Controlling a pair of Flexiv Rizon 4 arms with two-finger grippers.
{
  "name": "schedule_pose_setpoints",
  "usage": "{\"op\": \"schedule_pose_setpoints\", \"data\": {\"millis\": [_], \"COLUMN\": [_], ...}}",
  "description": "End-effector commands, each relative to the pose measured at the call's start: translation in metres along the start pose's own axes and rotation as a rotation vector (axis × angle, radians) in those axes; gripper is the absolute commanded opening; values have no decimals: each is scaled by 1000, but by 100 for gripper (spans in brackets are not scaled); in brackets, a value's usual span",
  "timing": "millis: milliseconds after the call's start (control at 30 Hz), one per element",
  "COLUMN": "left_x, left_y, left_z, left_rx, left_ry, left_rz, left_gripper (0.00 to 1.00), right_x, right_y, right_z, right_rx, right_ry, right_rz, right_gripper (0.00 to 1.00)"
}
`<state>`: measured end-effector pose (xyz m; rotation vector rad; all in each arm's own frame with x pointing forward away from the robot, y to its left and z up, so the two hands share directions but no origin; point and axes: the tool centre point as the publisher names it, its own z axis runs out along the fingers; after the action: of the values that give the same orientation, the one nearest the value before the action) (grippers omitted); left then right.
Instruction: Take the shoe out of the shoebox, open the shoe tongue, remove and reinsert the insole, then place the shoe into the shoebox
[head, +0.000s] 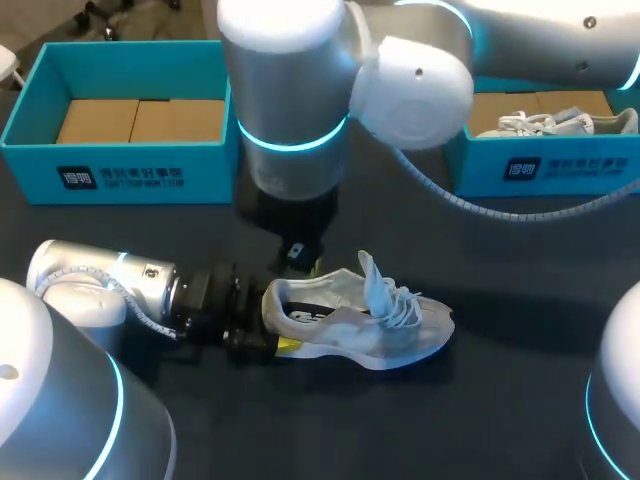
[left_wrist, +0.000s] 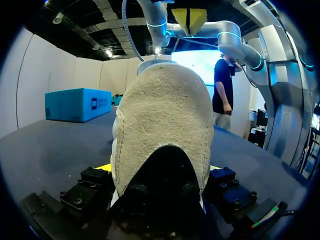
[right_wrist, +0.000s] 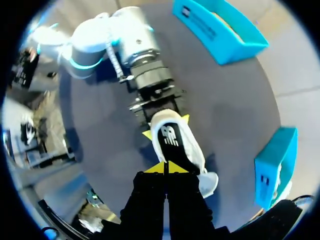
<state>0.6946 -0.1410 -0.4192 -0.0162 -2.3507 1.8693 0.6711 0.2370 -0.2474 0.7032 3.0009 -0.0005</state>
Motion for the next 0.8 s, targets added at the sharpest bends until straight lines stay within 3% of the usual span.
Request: {"op": "schedule_pose_setpoints", "data": {"millis": [33, 267, 300, 367, 400, 467, 500, 600, 800], "left_x": [0, 0, 0, 0, 0, 0, 0, 0, 0], "left_y": [0, 0, 0, 0, 0, 0, 0, 0, 0], "left_z": [-1, -1, -1, -1, -1, -1, -1, -1, -1], "left_rx": [-1, -1, -1, -1, -1, -1, -1, -1, -1], "left_ry": [1, 1, 1, 1, 1, 1, 1, 1, 1], "left_rz": [0, 0, 0, 0, 0, 0, 0, 0, 0], "left_gripper": [0, 0, 0, 0, 0, 0, 0, 0, 0], "right_x": [-8, -8, -10, -13, -14, -16, -16, -14, -5], "right_y": [-9, -9, -6, -5, -4, -4, -4, -2, -8], "right_z": [10, 10, 16, 28, 34, 43, 50, 62, 79], "right_rx": [-116, -116, -77, -94, -60, -110, -75, -82, -165], "right_ry": [153, 153, 140, 133, 116, 117, 96, 89, 56], "right_rz": [-257, -257, -233, -220, -200, -208, -188, -189, -230], "right_gripper": [0, 0, 0, 0, 0, 0, 0, 0, 0]}}
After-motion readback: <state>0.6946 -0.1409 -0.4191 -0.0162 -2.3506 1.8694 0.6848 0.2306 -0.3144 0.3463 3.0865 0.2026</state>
